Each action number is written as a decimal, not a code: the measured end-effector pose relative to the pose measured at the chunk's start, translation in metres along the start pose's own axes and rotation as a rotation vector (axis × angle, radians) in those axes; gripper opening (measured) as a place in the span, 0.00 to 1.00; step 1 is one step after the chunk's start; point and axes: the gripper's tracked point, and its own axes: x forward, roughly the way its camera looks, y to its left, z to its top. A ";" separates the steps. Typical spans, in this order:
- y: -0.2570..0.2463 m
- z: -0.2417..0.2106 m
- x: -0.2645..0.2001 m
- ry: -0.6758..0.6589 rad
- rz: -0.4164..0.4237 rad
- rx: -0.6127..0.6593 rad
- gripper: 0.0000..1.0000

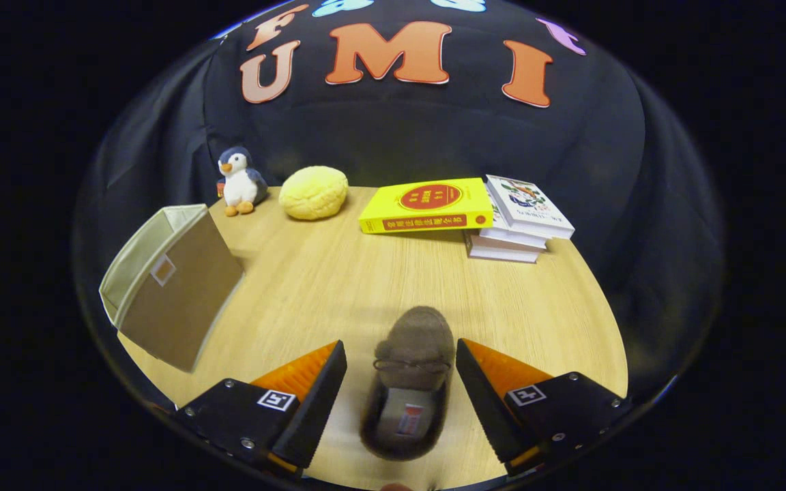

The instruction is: Open the storage box then place both shoes into the box .Put the left shoe in first, then the right shoe, with the right side of both shoes facing outward in a uniform manner.

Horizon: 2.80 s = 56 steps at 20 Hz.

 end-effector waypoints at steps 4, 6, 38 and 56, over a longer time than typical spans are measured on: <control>-0.015 -0.029 0.014 0.050 0.002 -0.015 0.96; -0.019 -0.039 0.020 0.069 0.009 -0.044 0.94; 0.069 0.069 0.002 0.020 0.092 0.167 0.07; 0.336 0.151 -0.027 0.086 0.329 0.087 0.07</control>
